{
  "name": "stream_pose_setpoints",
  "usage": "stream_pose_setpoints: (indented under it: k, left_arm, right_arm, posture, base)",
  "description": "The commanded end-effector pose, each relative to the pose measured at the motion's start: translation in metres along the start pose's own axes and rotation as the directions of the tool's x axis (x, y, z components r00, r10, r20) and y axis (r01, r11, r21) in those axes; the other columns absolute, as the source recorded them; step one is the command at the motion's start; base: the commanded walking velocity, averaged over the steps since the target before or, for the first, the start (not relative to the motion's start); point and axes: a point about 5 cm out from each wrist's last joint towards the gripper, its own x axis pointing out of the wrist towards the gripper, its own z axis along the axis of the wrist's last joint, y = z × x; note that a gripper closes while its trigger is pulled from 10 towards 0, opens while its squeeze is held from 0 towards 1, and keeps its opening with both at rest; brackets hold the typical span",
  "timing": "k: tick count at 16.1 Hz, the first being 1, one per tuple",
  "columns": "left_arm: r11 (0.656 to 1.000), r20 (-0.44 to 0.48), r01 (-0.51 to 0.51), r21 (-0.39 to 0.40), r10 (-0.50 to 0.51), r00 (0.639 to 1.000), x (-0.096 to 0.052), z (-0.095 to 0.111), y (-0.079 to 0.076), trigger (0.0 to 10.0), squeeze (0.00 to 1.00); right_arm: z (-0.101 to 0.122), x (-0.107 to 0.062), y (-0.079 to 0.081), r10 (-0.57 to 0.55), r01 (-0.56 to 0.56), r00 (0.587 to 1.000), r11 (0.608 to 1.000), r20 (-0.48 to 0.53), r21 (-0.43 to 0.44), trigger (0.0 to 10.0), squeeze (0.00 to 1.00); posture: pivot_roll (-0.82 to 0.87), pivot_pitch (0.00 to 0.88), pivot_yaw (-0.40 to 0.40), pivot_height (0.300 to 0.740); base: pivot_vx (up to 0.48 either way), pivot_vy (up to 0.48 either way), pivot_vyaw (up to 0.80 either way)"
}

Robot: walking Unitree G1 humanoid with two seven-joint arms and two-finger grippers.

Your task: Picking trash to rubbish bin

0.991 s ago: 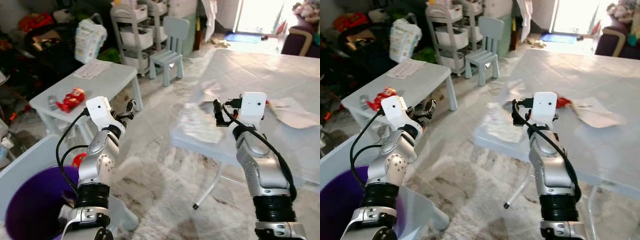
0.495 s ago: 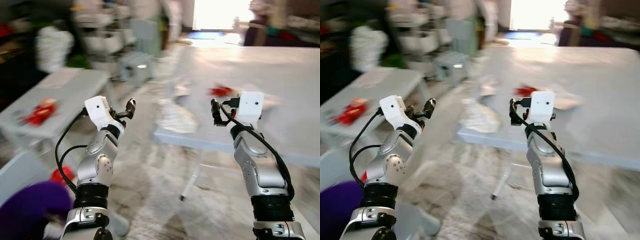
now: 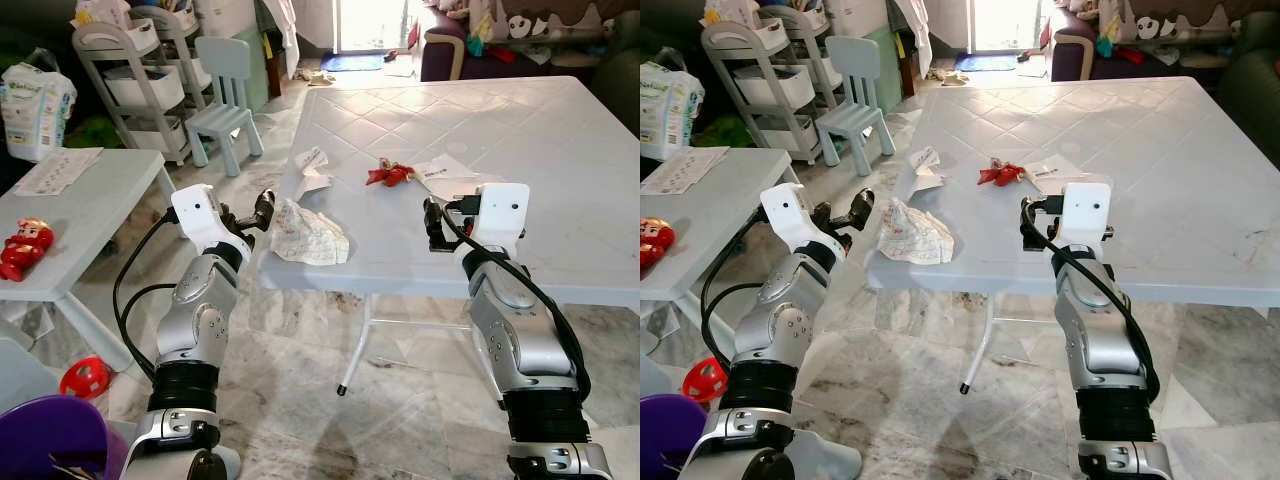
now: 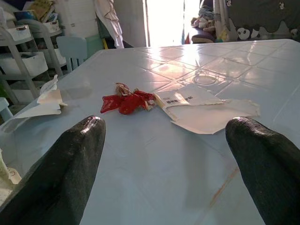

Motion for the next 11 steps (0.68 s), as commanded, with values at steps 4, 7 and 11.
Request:
stream_pose_setpoints:
  k: [4,7,11]
  left_arm:
    - [1.0,0.002,-0.009,0.013,0.009,1.0,0.0013,0.0028,0.0024,10.0,0.0]
    - [1.0,0.002,-0.01,0.008,0.01,1.0,-0.0001,0.0004,0.003,10.0,0.0]
    - [1.0,0.001,-0.009,0.006,0.009,1.0,0.0,0.0,0.0029,10.0,0.0]
  right_arm:
    - [0.0046,0.0,0.0037,0.012,-0.012,1.0,1.0,0.015,-0.014,10.0,0.0]
    - [0.0042,-0.0005,0.0037,0.015,-0.015,1.0,1.0,0.014,-0.021,10.0,0.0]
    - [0.0046,-0.0006,0.0032,0.014,-0.014,1.0,1.0,0.014,-0.026,10.0,0.0]
  posture:
    - [-0.05,0.0,0.068,0.74]
    - [-0.06,0.0,0.067,0.74]
    - [-0.06,0.0,0.066,0.74]
  base:
    - [0.0,0.0,0.0]
    - [0.0,-0.303,0.0]
    - [0.18,-0.32,0.0]
